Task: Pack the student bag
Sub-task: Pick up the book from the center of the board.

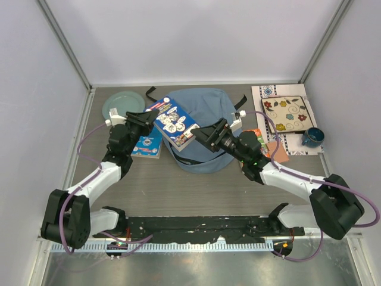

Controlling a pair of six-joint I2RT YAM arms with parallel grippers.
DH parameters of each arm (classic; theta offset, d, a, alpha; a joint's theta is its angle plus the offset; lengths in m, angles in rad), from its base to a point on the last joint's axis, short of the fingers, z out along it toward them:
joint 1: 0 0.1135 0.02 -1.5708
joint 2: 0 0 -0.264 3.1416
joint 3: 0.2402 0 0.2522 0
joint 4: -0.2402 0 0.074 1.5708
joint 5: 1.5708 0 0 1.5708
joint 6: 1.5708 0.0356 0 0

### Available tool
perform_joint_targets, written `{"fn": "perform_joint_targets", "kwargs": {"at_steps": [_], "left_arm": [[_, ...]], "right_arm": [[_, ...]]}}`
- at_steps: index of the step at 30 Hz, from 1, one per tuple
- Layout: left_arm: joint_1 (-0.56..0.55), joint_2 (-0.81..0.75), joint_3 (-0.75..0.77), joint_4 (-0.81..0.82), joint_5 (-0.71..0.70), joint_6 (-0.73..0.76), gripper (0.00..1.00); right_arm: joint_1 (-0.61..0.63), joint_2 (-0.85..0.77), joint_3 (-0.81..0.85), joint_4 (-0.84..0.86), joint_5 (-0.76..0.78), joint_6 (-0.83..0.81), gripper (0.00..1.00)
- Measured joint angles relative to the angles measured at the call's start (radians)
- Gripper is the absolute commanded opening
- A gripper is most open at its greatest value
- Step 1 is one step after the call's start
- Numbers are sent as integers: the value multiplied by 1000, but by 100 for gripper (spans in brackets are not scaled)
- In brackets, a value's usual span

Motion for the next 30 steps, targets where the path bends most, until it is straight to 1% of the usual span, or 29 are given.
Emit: {"fn": "perform_joint_targets", "kwargs": {"at_steps": [4, 14, 20, 24, 30], "left_arm": [[0, 0, 0, 5, 1, 0, 0], [0, 21, 0, 40, 33, -4, 0], [1, 53, 0, 108, 54, -27, 0], [3, 94, 1, 167, 60, -48, 0], [8, 115, 1, 209, 61, -61, 0]], "right_arm": [[0, -6, 0, -7, 14, 2, 82], [0, 55, 0, -8, 12, 23, 82], [-1, 92, 2, 55, -3, 42, 81], [-5, 152, 8, 100, -15, 66, 79], [-5, 185, 12, 141, -14, 99, 78]]}}
